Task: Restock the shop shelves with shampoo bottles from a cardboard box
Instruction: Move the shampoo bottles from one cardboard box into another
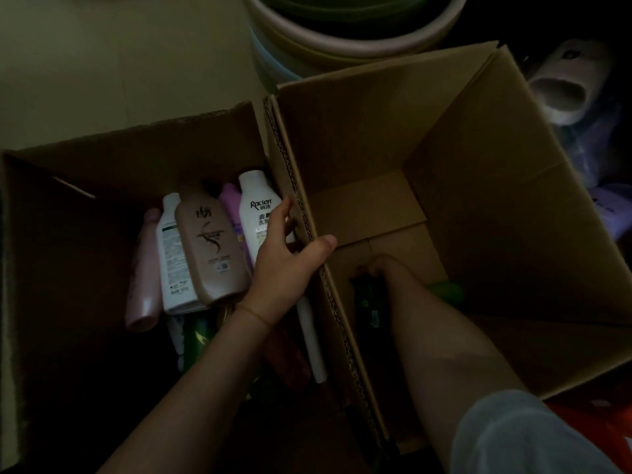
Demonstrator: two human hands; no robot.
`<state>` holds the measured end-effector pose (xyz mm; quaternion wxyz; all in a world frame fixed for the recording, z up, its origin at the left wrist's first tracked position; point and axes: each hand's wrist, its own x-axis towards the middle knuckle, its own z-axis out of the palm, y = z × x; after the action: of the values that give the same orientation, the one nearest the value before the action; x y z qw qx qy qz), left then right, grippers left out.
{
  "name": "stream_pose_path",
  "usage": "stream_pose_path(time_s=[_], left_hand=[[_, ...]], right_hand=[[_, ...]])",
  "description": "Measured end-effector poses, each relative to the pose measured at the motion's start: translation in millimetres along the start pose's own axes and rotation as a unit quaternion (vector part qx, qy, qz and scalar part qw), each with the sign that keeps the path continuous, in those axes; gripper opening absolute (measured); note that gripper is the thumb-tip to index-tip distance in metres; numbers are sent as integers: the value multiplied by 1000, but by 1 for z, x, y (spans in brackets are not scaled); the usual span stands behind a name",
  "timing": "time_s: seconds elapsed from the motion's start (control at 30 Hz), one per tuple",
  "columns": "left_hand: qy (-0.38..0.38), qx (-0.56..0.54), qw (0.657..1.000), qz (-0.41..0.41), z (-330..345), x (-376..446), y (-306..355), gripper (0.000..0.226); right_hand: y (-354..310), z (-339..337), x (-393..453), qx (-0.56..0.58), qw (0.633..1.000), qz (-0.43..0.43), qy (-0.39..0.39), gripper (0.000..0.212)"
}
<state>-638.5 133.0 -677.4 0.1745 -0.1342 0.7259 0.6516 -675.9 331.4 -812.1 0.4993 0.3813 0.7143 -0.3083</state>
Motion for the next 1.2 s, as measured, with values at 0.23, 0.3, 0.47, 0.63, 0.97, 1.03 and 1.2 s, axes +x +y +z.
stream_pose_path(time_s=[0.23,0.3,0.47,0.63,0.97,1.03,1.2], left_hand=[[8,2,1000,-5,4,0,1,86],[7,1,1000,-9,4,0,2,90],[-10,-3,999,-39,0,-6,13,93],[24,26,999,-31,-6,-20,30,58],[52,-173,981,-72,-73,-31,35,37],[150,-101,981,-69,-85,-23,13,46],[195,151,968,36,-44,-29,10,50]], right_hand=[[0,-2,-4,16,995,-21,-92,67],[7,-10,39,24,994,-80,-74,109],[-38,-44,-79,152,962,-225,14,77],[-81,-71,-201,195,873,-426,138,43],[-121,19,-258,67,812,-565,130,33],[-113,7,-249,82,802,-572,147,20],[-83,-38,-201,141,841,-483,199,21]])
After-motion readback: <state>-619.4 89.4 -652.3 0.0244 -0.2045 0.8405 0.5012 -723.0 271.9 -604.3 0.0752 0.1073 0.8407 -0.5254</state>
